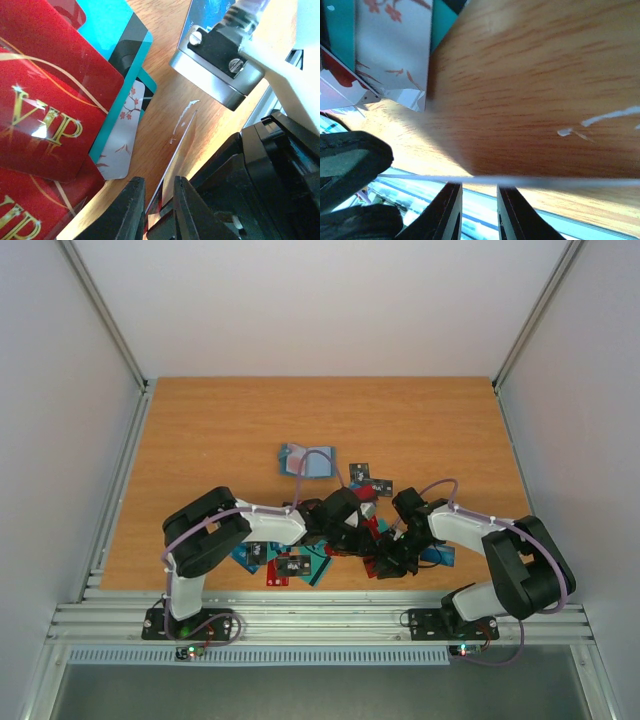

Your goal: Put the credit cards into the card holder

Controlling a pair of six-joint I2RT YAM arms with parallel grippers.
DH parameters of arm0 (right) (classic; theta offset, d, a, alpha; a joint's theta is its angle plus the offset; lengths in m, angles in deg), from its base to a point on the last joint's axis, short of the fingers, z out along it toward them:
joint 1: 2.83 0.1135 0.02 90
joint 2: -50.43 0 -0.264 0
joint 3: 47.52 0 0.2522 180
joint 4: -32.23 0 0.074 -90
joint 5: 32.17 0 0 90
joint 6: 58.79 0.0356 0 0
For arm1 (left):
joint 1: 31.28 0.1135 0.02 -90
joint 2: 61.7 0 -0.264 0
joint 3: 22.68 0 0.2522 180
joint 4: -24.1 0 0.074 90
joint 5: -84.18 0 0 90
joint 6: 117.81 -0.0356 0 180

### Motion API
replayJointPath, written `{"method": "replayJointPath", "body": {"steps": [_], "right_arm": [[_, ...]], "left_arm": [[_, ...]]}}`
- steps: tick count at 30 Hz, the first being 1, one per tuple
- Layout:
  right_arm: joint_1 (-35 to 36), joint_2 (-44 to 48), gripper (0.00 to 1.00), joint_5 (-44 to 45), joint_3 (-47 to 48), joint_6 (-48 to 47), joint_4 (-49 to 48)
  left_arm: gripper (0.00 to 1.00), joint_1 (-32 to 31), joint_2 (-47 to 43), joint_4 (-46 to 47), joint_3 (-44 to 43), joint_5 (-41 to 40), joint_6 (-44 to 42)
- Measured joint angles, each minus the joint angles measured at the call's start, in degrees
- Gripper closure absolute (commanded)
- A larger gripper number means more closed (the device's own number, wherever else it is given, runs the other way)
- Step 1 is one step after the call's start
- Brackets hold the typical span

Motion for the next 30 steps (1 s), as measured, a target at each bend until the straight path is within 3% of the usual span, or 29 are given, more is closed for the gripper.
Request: {"method": "replayJointPath", "body": {"steps": [10,16,30], "right_arm": [[0.1,-0.6,0.78,-0.7,0.0,-0.8,1.0],[0.2,-0.8,0.78,-0.7,0.0,-1.3,2.2],[0.4,-0.9,0.76,-0.9,0.0,-3.2,3.3]], "left_arm": [[0.77,0.2,1.5,-0.3,-0.9,2.5,-3.8],[0.75,0.3,3.2,-6.7,-4.5,5.1,-8.7],[0.84,0.8,3.8,-19.2,-8.2,13.9,-18.1]]}}
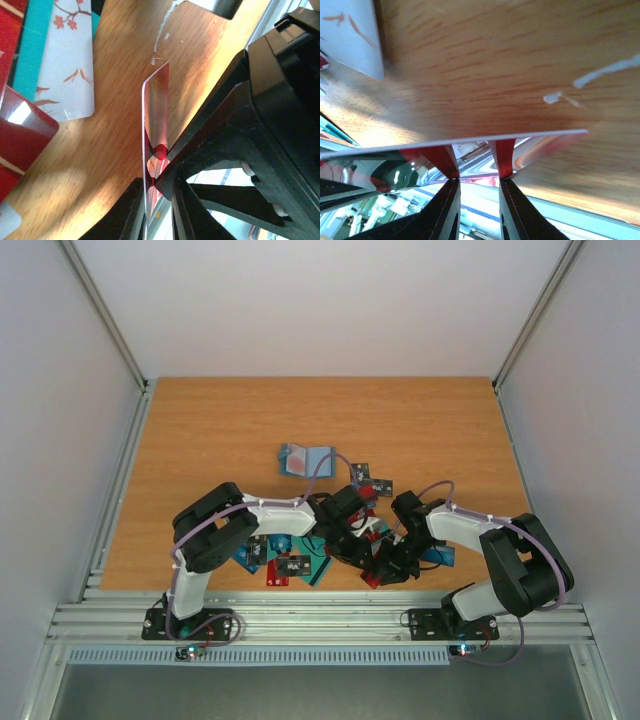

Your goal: Put the credit cards into the card holder

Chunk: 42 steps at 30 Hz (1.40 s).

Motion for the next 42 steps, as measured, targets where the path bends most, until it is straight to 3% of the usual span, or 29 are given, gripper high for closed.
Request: {"method": "replayJointPath", "body": {"steps": [7,13,18,29,38,42], "right_arm": [[0.0,-0.2,0.76,0.3,0.4,-1.2,0.7],[0.0,0.3,0.70,1.6,1.3,-1.9,2.0],[-1.1,6.3,0.61,7.0,7.2,-3.4,6.9],[-9.6,14.7,0.28,4.9,28.9,-8.0,15.5],[-9.7,8.5,0.23,3.7,38.3,-9.1,16.9],[-9.7,6.8,0.14,3.5,39.2,-7.9,14.9]], "left_arm": [[0.99,0.0,0.7,0.3,0.0,0.1,1.7],[1.00,0.0,0.6,1.3,0.4,-0.4,3.8],[1.00,1.4,-4.0,3.0,2.8,0.2,8.0],[1.00,12.2,-22.3,2.6,0.7,3.0,11.0],[1.00,23.9,-28.4,-1.7,-3.9,1.2,8.5],[1.00,27.2,-28.8,-3.3,-4.7,-1.3,5.7]]}}
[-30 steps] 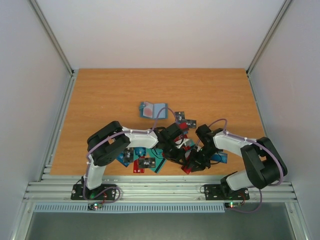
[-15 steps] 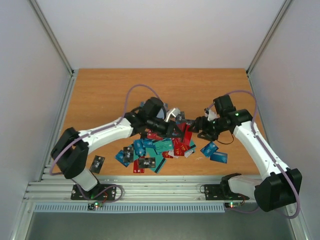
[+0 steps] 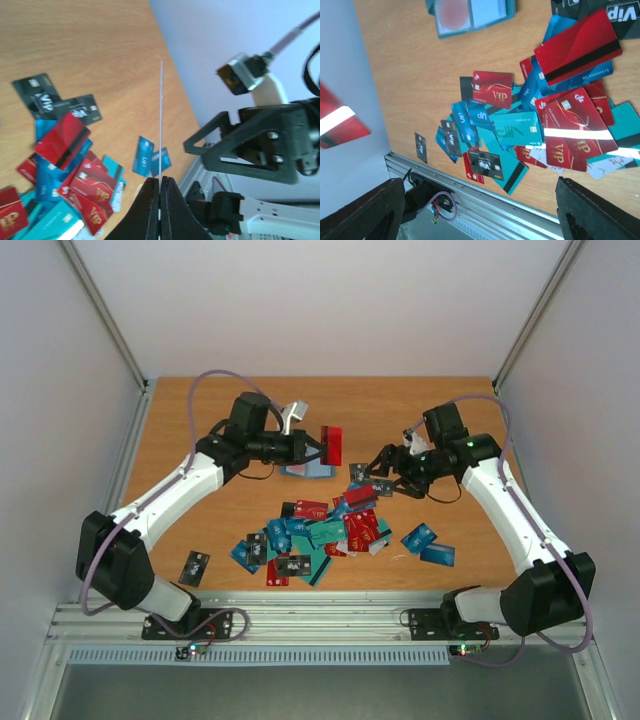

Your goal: Put the credit cards into the card holder

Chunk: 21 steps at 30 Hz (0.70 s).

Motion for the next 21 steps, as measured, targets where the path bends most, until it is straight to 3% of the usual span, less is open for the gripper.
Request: {"method": "replayJointPath", "body": {"steps": [6,14,21], "right_arm": [[0.0,-0.8,0.12,-0.1,1.0,2.3,-5.3],[0.0,-6.1,0.12,0.9,2.1,6.3,-17.0],[0.3,-13.2,0.15,3.3,2.1,10.1,-27.3]], "left_arm": [[1.00,5.1,3.5,-2.7,-2.2,-1.2,-4.0],[1.00,13.3,16.9,-1.0,-5.6,4.7,-5.3],[1.00,15.2,24.5,1.5,-5.8,5.7,-4.3]]}}
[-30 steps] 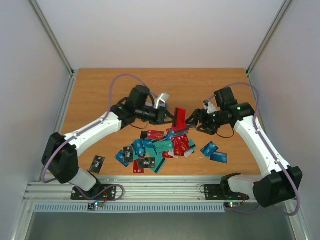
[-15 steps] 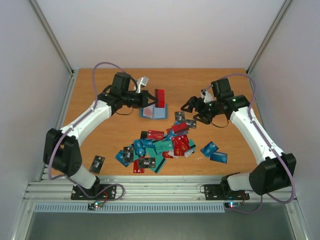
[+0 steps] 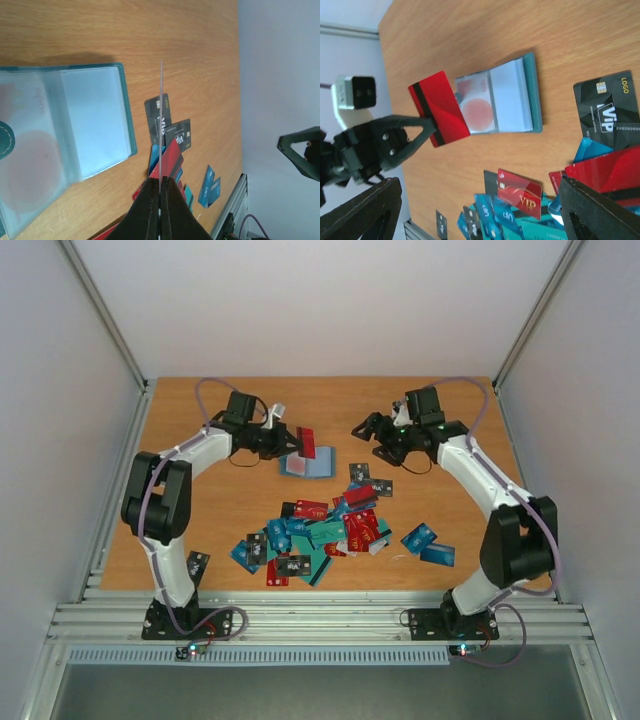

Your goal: Put the credit cards into the card holder

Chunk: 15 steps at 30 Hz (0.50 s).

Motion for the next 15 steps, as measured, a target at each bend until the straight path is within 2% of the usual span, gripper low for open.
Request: {"method": "replayJointPath", "body": {"steps": [6,15], "right_arm": [[0.6,-10.9,0.20,-0.8,3.1,3.4,-4.2],[1.7,-24.3,0.30,-4.5,13.4,5.4,-4.5]], "left_arm": [[1.00,0.2,2.6,0.2,-0.3,0.0,-0.5],[1.00,1.8,7.0,-0.2,-2.5,-0.1,-3.2]]}}
